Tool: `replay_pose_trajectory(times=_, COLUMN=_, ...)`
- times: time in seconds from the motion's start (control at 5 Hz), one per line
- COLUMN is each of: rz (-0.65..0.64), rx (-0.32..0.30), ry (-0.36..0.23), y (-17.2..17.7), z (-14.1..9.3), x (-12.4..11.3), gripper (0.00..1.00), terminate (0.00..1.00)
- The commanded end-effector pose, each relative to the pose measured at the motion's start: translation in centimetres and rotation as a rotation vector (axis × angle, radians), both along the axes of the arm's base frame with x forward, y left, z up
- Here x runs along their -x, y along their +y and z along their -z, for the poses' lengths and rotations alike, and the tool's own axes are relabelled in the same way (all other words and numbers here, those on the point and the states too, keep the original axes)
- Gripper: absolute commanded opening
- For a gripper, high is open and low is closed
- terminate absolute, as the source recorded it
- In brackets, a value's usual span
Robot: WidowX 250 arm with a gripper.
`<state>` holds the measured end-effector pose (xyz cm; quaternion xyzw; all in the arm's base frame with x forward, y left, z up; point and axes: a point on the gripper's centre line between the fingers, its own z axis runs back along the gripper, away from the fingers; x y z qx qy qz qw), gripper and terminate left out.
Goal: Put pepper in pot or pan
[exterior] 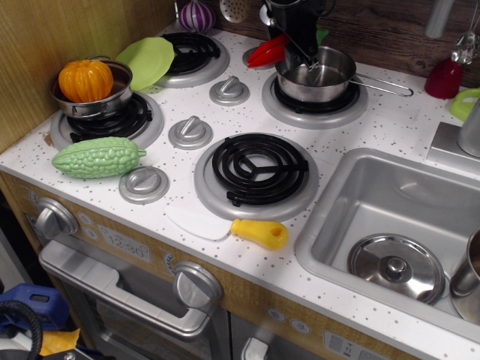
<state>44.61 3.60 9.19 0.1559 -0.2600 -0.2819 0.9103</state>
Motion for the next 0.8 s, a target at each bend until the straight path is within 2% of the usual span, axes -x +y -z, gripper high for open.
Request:
replay_pose_trajectory(times=0.0, rz=0.04, rx=-0.023, ry=-0.111, y=1.44, z=-2.12, x=-2.77, gripper=0.0, terminate=0.0)
replay_pose_trajectory(times=0.2, rz=0.08, rx=-0.019, ry=-0.138, y=1.61, z=-1.62, x=-3.28, gripper=1.0, terminate=0.0)
replay_pose_trajectory(times=0.4, rz=0.08, rx=-0.019, ry=-0.138, y=1.61, z=-1.62, x=-3.28, gripper=1.0, terminate=0.0)
replay_pose_trajectory(times=0.6, rz=0.08, rx=-0.019, ry=-0.138, y=1.61, z=-1.62, x=-3.28, gripper=1.0, terminate=1.0)
